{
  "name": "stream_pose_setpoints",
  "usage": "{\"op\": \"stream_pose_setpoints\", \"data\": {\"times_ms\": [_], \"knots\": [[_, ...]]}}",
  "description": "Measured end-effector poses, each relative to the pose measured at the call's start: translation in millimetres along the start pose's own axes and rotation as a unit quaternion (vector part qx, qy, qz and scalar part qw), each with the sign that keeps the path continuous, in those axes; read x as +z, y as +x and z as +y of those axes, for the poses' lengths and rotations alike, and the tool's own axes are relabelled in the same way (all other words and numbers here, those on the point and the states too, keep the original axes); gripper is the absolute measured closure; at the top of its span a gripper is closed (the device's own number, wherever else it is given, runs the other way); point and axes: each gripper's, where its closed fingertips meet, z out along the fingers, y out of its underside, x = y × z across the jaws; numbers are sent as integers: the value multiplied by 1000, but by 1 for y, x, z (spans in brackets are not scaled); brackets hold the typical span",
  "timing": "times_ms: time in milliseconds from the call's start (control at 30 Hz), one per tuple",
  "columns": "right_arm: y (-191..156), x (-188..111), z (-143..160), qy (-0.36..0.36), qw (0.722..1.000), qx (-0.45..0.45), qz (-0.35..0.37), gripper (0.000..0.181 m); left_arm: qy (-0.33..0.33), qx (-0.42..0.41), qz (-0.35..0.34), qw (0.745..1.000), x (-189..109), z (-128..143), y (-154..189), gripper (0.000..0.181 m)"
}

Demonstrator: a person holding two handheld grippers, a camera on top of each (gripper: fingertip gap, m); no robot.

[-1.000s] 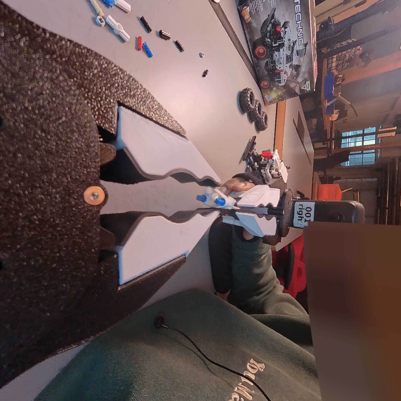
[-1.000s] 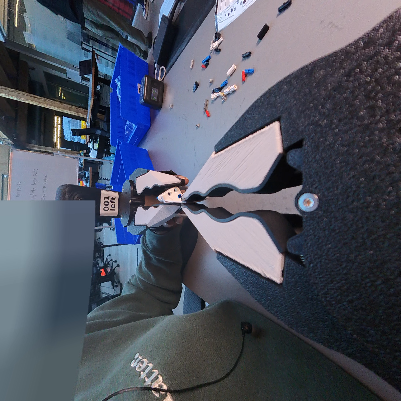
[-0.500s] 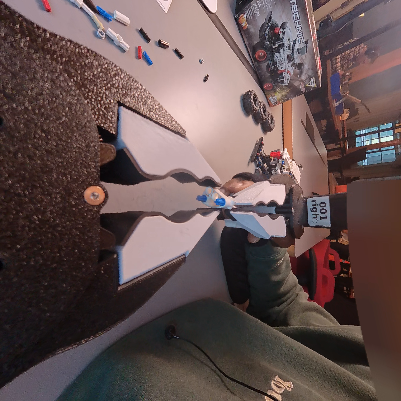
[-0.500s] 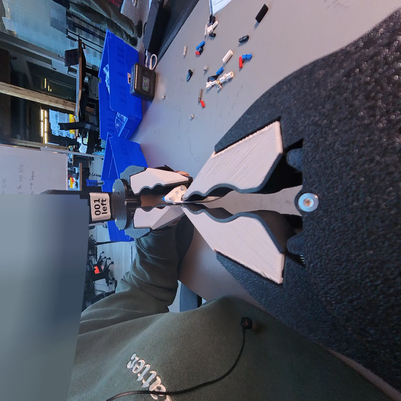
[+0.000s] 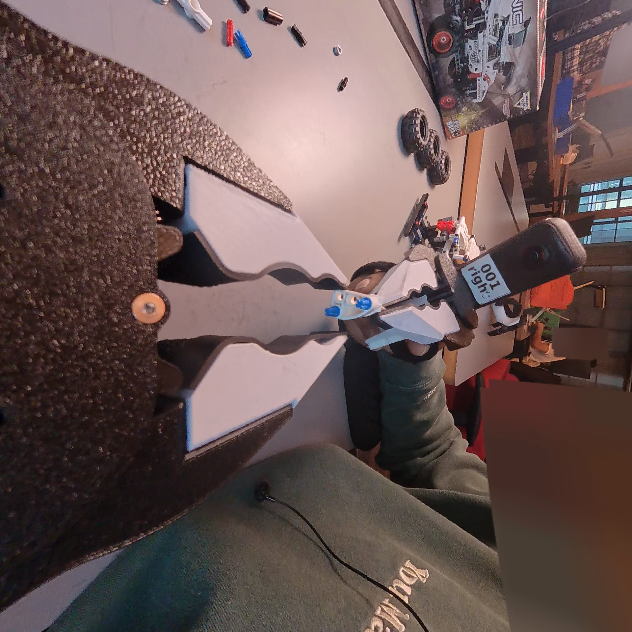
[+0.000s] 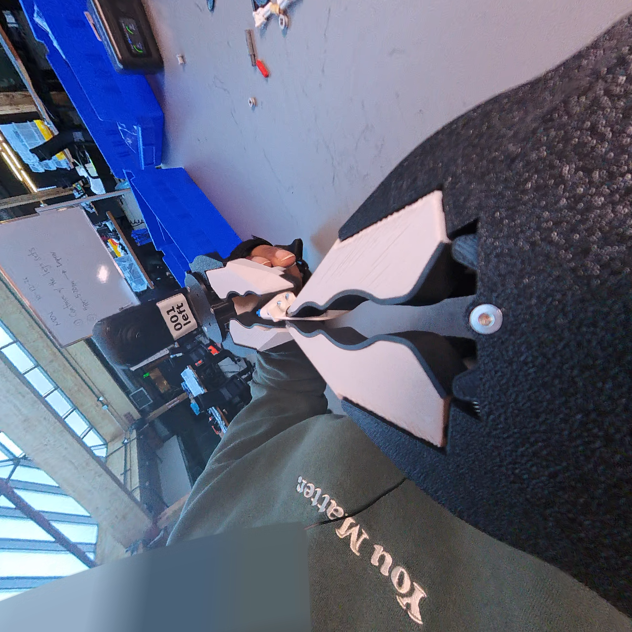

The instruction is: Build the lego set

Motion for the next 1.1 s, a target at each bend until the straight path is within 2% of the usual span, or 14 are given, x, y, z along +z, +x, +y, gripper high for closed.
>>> {"op": "stream_pose_setpoints", "data": {"times_ms": [200, 300, 400, 467, 567, 667, 767, 900, 1100], "knots": [[6, 1, 2, -1, 1000, 27, 7, 181, -7, -9, -20, 1000, 3, 3, -6, 159], [10, 2, 2, 4, 998, 56, 12, 181, -20, -19, -39, 999, 4, 6, -12, 166], [17, 1, -1, 25, 993, 114, 6, 181, -12, -75, -35, 996, 3, 5, -18, 166], [20, -1, -8, 50, 991, 122, 4, 179, 11, -125, -22, 992, 1, 1, -20, 166], [19, -8, -22, 78, 994, 78, 16, 166, 71, -208, 1, 976, -9, -10, -29, 166], [21, -7, -19, 56, 996, -5, 65, 161, 106, -244, 17, 964, -15, -18, -33, 166], [23, -2, -18, 51, 994, -33, 87, 161, 114, -257, 26, 959, -11, -19, -31, 166], [24, 2, -19, 56, 992, -52, 103, 174, 99, -237, 17, 966, -2, -16, -26, 166], [22, 2, -18, 33, 990, -87, 111, 175, 107, -270, 38, 956, -1, -17, -24, 166]]}}
